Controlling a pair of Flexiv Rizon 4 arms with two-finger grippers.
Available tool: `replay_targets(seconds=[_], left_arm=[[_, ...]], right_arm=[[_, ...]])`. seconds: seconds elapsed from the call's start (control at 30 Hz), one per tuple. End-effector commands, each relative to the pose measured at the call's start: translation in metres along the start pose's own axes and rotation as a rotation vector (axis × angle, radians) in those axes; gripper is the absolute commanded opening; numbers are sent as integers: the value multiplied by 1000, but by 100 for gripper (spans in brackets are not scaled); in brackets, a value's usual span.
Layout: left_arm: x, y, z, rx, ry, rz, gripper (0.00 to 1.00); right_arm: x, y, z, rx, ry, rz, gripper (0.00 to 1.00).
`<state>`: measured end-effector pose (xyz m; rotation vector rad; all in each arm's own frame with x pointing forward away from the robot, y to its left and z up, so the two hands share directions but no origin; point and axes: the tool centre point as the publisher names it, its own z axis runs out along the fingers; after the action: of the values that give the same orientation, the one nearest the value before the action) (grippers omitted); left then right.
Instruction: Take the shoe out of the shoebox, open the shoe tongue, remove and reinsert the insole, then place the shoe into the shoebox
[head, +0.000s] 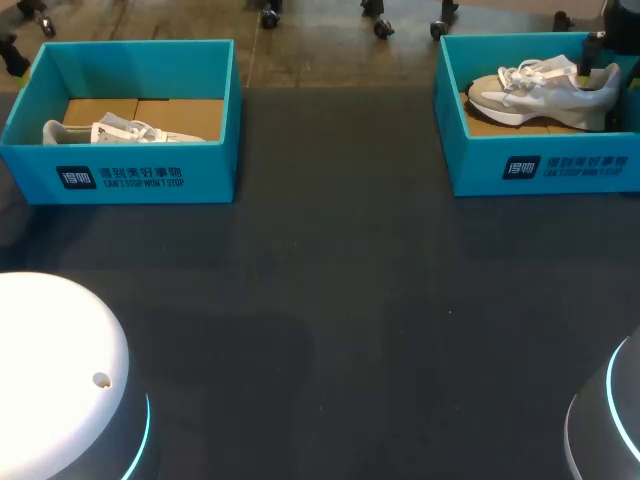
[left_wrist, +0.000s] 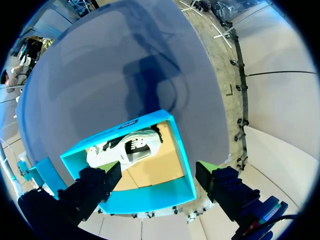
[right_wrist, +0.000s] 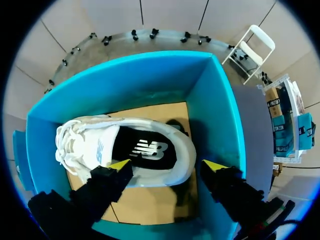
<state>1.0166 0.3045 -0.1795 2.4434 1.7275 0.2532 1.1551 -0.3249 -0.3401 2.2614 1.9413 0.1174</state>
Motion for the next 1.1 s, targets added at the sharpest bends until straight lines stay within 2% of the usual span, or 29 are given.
replay_targets(seconds=[0.03, 0.33, 0.37, 0.5, 0.93, 1.03, 1.07, 1.1], left_arm=[[0, 0, 0, -1, 1, 1, 100], [0, 0, 0, -1, 1, 1, 100], [0, 0, 0, -1, 1, 1, 100], [0, 0, 0, -1, 1, 1, 100], [0, 0, 0, -1, 1, 1, 100], [0, 0, 0, -1, 1, 1, 100], [0, 0, 0, -1, 1, 1, 100], [0, 0, 0, -1, 1, 1, 100]], right_arm=[[-2, 8, 0, 14, -14, 6, 67], [-8, 10, 5, 27, -42, 6, 60], [-8, 10, 6, 29, -45, 5, 55], [-11, 12, 11, 42, -85, -4, 48], [-18, 14, 22, 61, -120, -9, 45], [-18, 14, 23, 69, -143, -21, 33], [-20, 13, 24, 69, -146, -17, 3], [-21, 12, 23, 68, -147, -18, 0]])
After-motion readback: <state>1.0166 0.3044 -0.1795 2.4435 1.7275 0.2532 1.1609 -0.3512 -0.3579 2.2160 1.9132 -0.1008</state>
